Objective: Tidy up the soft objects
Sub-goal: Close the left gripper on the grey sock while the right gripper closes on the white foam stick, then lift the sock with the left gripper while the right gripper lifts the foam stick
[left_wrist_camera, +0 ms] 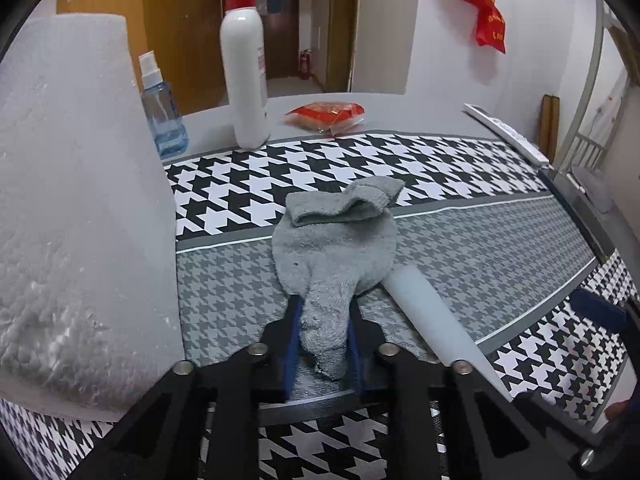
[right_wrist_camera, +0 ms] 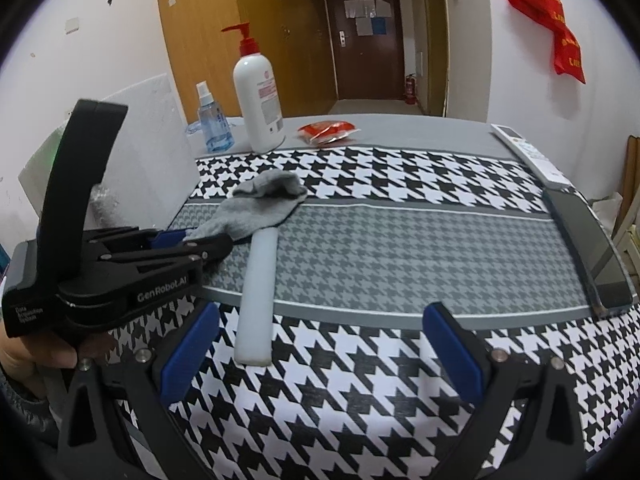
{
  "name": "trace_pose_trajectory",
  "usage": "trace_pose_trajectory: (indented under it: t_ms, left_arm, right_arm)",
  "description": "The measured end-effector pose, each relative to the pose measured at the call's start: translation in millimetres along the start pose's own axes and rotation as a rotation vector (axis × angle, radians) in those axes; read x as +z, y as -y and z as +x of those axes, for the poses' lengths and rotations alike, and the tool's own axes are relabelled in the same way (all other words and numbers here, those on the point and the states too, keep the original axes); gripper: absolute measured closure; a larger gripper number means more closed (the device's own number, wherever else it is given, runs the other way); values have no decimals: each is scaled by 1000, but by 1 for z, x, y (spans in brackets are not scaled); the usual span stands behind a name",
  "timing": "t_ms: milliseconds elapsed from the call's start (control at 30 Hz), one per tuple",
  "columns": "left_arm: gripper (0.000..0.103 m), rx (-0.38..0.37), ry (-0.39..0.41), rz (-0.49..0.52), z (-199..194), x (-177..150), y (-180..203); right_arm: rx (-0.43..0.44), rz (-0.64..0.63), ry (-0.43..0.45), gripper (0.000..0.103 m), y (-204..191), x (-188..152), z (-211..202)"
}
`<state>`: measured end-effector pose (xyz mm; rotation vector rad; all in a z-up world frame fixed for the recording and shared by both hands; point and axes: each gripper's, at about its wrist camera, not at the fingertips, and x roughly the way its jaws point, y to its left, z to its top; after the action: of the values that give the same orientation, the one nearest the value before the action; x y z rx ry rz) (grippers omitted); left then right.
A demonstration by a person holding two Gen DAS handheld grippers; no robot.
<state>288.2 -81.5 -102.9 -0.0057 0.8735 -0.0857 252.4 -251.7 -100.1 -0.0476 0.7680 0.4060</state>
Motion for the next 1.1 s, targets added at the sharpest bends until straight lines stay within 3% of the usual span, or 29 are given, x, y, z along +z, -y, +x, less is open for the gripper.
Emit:
trace_pose_trajectory:
  t_ms: [267,500,700,1100]
  left_arm:
    - [86,-66,12,-56,-3,-1,-11]
    - [86,-127,40,-88,-11,-5,-15]
    - [86,-137,84,-79,-21,-6,-15]
    - [86,-152,124,-73,-31,-9,-14]
  right_arm:
    - [-9,-49,-23,1,-15,0,7]
    - [-14,-105,-48,23,-31,0,13]
    - [-46,-136,-78,52,-38,0,18]
    - [-35,-175,-102,76,-51,-3,20]
